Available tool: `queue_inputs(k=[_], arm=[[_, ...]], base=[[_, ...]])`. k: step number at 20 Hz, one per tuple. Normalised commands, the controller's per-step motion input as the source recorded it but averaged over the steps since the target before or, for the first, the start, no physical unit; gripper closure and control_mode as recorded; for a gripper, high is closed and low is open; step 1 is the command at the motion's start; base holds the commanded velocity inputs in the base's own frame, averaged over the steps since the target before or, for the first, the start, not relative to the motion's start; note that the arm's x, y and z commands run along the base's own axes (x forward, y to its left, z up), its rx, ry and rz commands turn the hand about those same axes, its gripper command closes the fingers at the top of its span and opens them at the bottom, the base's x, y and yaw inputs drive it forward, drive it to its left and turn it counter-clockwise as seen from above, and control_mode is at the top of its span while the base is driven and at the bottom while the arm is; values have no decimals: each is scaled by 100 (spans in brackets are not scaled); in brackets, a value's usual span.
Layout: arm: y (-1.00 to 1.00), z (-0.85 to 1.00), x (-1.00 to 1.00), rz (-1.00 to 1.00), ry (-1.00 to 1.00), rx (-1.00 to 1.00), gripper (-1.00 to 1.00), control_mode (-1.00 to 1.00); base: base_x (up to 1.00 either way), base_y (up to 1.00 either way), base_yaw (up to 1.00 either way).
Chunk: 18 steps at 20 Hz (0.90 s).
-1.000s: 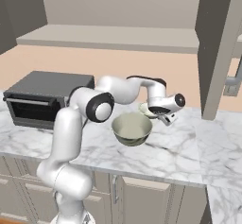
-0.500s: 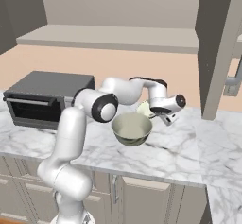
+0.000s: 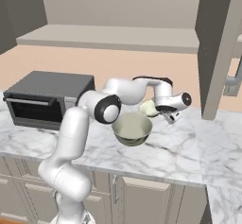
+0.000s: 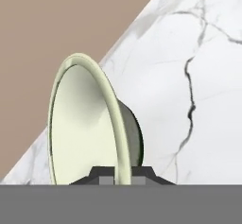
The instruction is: Pick up the bowls on the counter and stack them on top of one another in the open cabinet. Place the smaller bowl on top of the larger bowl.
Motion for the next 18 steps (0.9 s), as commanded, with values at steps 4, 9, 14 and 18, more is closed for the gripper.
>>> queue_inputs(k=[4, 9, 14, 18], arm=[[-20, 43, 0, 0, 3, 12, 100, -100], [-17, 38, 0, 0, 7, 13, 100, -100], [-2, 19, 0, 0, 7, 11, 100, -100], [2, 0, -2, 0, 5, 7, 100, -100]], base=[[0, 0, 0], [0, 0, 0], [0, 0, 0], [0, 0, 0]])
